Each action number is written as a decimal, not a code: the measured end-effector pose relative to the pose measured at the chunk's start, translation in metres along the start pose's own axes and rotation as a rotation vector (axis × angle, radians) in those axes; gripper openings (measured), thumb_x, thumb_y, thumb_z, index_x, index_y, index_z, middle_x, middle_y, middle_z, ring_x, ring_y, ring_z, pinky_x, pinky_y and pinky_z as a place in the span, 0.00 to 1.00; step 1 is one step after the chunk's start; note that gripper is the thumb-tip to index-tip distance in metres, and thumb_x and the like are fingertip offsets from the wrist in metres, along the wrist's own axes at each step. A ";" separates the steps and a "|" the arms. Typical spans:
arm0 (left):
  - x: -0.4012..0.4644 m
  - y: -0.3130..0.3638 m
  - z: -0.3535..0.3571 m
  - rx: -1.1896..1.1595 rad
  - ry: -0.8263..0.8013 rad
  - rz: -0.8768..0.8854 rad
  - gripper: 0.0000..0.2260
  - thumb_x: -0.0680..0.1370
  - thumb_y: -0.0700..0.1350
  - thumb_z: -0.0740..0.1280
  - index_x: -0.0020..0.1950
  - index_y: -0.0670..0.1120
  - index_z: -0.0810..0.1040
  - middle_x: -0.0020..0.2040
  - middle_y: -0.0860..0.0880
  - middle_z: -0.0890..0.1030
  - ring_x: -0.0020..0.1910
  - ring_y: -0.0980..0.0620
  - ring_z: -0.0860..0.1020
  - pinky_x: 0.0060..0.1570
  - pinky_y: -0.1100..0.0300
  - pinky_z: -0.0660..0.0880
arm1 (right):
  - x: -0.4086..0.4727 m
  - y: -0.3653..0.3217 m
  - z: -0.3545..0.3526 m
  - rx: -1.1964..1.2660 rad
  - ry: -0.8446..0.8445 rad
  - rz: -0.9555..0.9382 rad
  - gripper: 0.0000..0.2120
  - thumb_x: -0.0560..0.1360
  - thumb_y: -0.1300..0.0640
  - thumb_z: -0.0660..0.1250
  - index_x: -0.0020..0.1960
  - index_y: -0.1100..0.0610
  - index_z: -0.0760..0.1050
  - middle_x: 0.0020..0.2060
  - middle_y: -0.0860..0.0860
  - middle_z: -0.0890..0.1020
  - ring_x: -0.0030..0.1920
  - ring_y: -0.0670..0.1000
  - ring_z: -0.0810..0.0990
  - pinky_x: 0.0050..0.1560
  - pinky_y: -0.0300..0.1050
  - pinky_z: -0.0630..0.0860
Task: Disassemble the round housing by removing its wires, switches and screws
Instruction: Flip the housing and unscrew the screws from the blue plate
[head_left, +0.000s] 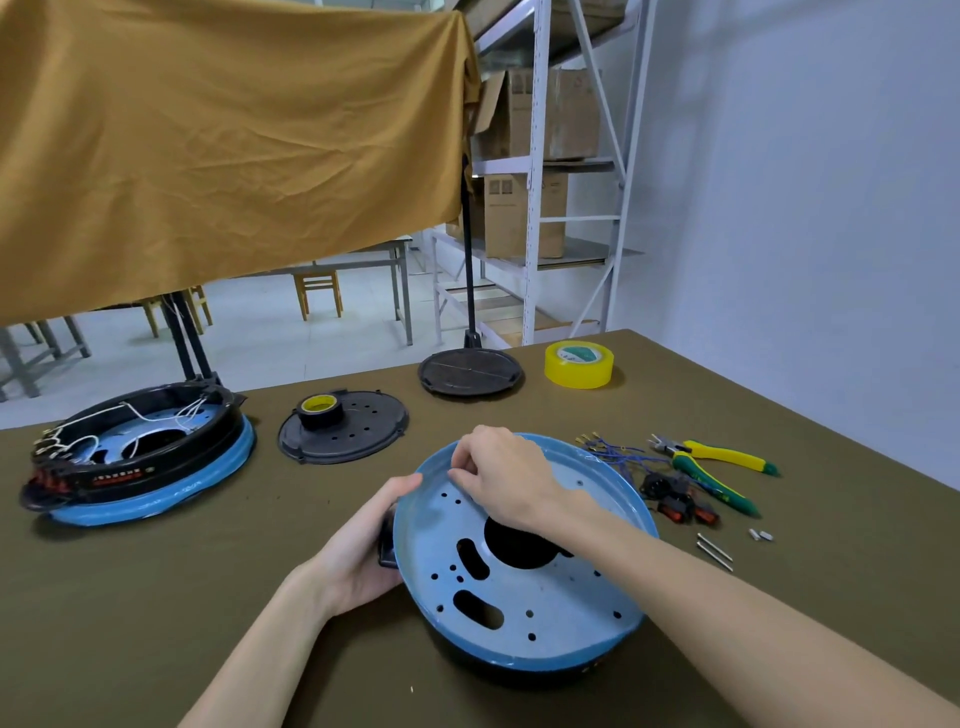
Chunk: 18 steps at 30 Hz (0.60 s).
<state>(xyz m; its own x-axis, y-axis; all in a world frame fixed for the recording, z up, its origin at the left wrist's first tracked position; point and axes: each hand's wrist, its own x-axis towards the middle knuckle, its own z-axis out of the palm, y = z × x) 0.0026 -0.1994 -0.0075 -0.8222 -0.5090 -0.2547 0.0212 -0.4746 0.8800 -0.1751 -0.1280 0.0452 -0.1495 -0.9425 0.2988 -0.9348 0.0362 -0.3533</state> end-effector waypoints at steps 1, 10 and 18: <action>0.000 0.000 0.000 0.001 0.002 0.006 0.26 0.76 0.61 0.72 0.68 0.47 0.81 0.68 0.40 0.81 0.63 0.41 0.82 0.61 0.48 0.79 | -0.001 0.000 0.000 -0.014 -0.013 -0.015 0.08 0.81 0.53 0.66 0.48 0.56 0.80 0.48 0.51 0.80 0.50 0.56 0.79 0.50 0.54 0.77; 0.002 -0.001 0.004 0.002 0.028 0.040 0.25 0.76 0.60 0.72 0.68 0.47 0.81 0.68 0.39 0.80 0.63 0.41 0.81 0.65 0.46 0.76 | 0.000 0.002 0.004 0.079 0.038 0.041 0.08 0.77 0.53 0.69 0.47 0.57 0.80 0.47 0.50 0.79 0.49 0.53 0.79 0.47 0.53 0.79; 0.002 0.000 0.002 0.001 0.007 0.011 0.27 0.75 0.61 0.72 0.68 0.47 0.81 0.69 0.39 0.80 0.64 0.40 0.80 0.71 0.42 0.71 | 0.004 0.011 0.002 0.129 -0.025 0.005 0.06 0.79 0.56 0.66 0.50 0.54 0.82 0.47 0.46 0.77 0.50 0.49 0.78 0.50 0.50 0.77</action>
<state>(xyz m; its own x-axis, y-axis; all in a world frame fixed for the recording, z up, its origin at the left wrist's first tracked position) 0.0002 -0.1988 -0.0075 -0.8178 -0.5195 -0.2477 0.0297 -0.4679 0.8833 -0.1854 -0.1320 0.0409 -0.1448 -0.9504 0.2753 -0.8846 -0.0004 -0.4664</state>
